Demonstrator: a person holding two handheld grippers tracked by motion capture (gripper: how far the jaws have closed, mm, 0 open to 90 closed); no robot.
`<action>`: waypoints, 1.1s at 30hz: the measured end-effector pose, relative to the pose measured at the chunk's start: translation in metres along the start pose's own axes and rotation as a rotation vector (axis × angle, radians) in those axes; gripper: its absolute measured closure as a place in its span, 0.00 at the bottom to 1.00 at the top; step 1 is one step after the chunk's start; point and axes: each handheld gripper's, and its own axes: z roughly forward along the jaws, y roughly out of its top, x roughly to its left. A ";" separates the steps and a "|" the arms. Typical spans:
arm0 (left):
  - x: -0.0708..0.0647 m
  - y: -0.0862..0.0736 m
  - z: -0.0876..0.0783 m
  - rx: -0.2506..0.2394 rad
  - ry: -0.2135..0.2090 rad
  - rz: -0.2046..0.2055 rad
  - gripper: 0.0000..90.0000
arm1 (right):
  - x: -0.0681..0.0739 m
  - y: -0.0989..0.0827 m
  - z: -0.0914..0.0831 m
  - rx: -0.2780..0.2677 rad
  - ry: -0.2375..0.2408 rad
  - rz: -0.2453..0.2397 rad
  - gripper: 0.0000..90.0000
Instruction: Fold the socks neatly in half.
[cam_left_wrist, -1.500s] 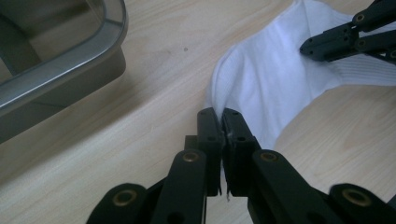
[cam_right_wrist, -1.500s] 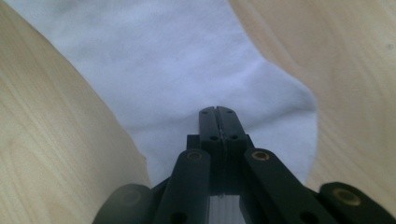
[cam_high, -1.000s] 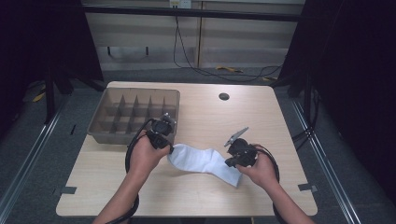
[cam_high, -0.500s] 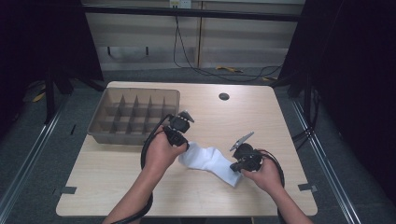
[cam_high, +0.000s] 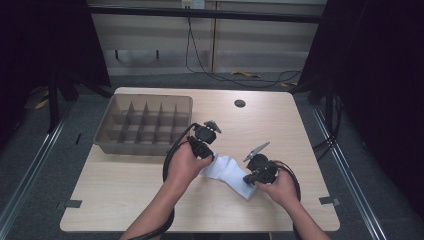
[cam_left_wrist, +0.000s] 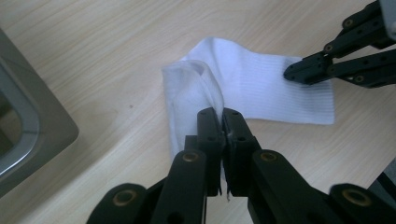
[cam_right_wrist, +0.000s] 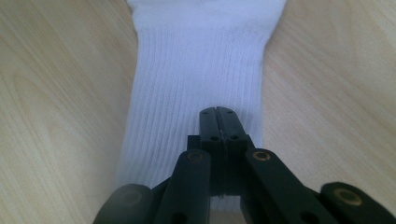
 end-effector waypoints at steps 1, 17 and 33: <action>-0.001 0.000 0.000 -0.001 -0.003 0.002 0.97 | 0.000 0.001 0.001 -0.002 0.003 0.001 1.00; -0.007 0.006 0.008 0.012 0.013 0.019 0.97 | -0.016 -0.016 -0.029 -0.004 -0.038 0.024 1.00; -0.016 0.011 0.013 0.018 -0.010 0.041 0.97 | -0.014 -0.037 -0.019 0.011 -0.012 0.027 1.00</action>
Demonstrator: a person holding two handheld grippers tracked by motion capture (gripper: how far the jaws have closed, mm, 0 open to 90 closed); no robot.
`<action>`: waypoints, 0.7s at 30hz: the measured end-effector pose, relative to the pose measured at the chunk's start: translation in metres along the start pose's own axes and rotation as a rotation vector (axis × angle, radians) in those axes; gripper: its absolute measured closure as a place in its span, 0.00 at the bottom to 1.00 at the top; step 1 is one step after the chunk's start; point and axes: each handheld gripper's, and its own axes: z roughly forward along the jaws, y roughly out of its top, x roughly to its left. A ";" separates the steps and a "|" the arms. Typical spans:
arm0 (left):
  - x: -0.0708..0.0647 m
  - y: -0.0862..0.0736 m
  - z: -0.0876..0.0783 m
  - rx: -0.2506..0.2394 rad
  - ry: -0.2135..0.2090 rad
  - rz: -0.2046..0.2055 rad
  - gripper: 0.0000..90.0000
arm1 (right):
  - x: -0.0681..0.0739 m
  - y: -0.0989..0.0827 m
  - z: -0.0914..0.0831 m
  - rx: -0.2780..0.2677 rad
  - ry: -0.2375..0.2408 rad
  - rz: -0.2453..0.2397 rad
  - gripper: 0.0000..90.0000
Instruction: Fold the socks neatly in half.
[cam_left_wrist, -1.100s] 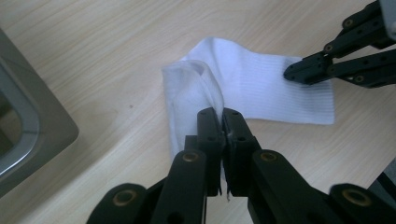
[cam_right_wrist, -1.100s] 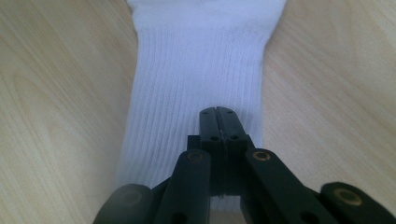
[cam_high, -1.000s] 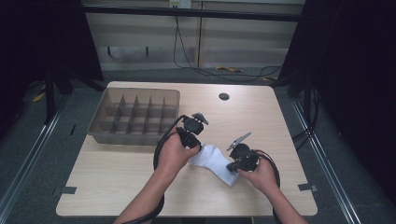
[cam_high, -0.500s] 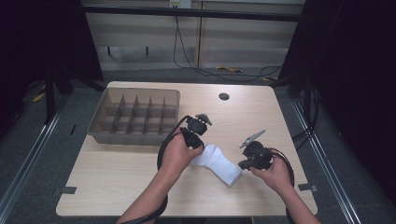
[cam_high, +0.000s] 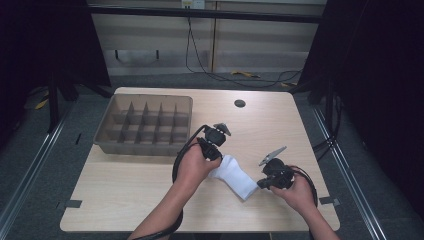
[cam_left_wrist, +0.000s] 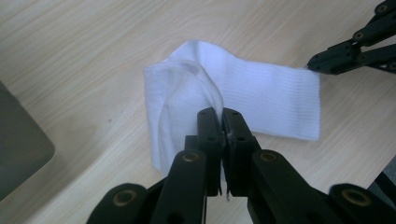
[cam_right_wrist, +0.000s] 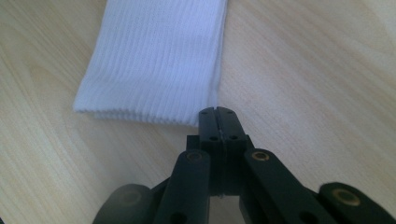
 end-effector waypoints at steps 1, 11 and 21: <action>-0.001 0.001 0.001 -0.002 -0.001 0.003 0.97 | 0.000 -0.001 0.001 -0.002 -0.002 0.000 1.00; -0.020 0.009 0.013 0.010 -0.018 0.038 0.97 | -0.001 -0.006 0.005 -0.025 0.020 0.025 1.00; -0.035 0.016 0.026 0.027 -0.046 0.067 0.97 | 0.000 -0.007 0.006 -0.041 0.022 0.032 1.00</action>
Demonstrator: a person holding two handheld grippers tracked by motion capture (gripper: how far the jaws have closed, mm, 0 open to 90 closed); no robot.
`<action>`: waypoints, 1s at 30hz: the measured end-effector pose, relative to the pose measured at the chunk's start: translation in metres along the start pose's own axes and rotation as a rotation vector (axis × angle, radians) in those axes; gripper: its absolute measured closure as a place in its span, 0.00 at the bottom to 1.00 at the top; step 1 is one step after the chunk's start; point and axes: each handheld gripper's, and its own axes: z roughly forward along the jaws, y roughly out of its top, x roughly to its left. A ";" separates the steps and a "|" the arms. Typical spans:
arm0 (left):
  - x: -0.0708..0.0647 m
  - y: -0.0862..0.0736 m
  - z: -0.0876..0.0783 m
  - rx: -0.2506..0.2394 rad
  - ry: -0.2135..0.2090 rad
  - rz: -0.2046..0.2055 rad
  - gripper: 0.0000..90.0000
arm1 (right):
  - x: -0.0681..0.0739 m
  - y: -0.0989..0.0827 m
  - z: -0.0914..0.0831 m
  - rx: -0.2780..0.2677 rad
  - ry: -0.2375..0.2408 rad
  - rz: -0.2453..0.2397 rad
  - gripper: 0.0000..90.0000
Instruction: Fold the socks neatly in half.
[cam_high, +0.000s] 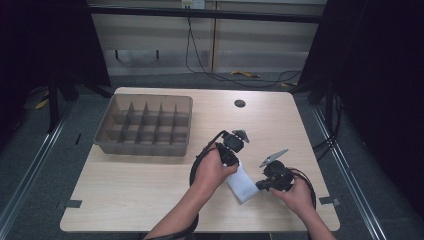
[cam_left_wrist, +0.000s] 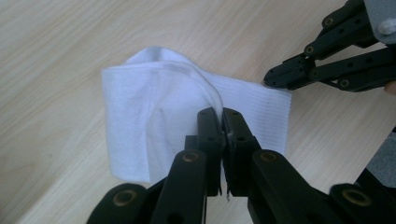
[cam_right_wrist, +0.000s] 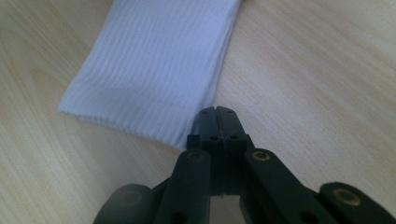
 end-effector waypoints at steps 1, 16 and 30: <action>-0.001 0.000 0.001 0.000 0.001 0.002 0.97 | 0.000 0.000 0.000 0.000 0.002 0.000 1.00; 0.002 0.000 0.019 0.028 0.007 0.004 0.97 | 0.006 -0.009 -0.015 -0.003 0.037 -0.022 1.00; -0.007 0.004 0.021 0.029 -0.033 0.019 0.97 | 0.011 -0.002 0.001 -0.003 0.039 -0.012 1.00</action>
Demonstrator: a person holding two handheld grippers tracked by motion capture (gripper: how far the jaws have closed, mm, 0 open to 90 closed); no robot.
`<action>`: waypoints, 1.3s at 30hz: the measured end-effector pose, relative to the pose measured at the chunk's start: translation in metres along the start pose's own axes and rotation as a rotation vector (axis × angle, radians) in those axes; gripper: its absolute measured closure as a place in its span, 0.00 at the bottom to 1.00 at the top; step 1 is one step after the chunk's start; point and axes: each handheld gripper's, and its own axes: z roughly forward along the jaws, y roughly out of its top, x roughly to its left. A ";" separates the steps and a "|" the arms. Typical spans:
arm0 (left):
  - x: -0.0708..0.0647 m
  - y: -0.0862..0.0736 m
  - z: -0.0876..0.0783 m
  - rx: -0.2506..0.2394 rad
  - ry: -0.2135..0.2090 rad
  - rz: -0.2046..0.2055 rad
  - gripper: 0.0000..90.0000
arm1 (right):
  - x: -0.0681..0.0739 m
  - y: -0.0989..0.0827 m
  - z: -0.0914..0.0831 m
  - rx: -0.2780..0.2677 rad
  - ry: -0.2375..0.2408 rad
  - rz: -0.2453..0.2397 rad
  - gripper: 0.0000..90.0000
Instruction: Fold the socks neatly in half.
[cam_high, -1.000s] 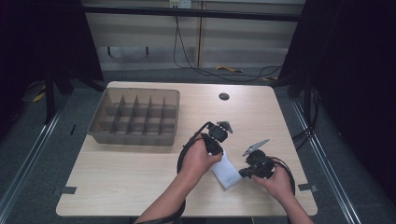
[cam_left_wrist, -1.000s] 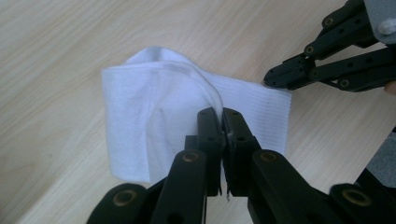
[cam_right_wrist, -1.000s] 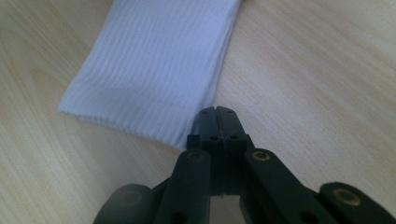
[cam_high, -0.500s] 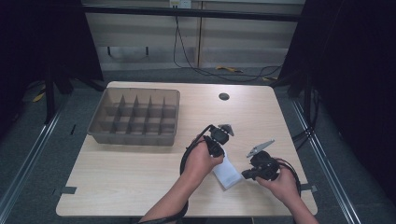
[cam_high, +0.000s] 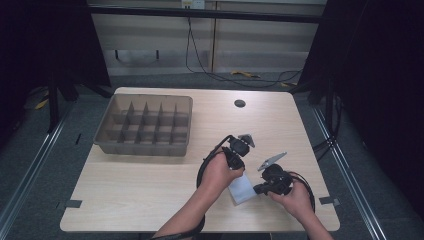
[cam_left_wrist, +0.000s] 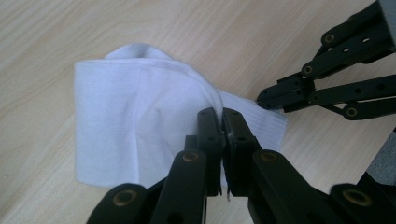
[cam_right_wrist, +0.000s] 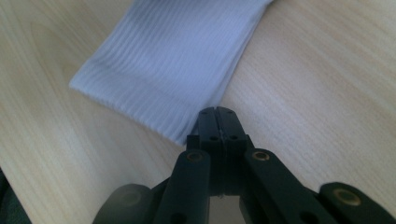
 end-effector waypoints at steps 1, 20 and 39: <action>0.000 0.000 0.000 0.006 0.003 0.008 0.97 | 0.000 0.001 0.001 -0.004 -0.001 -0.003 1.00; 0.021 -0.014 -0.008 -0.012 0.024 -0.049 0.97 | 0.035 -0.002 -0.010 0.027 0.037 -0.096 1.00; 0.014 -0.012 -0.008 -0.010 -0.004 -0.024 0.97 | 0.023 0.015 0.013 -0.023 0.044 -0.019 0.99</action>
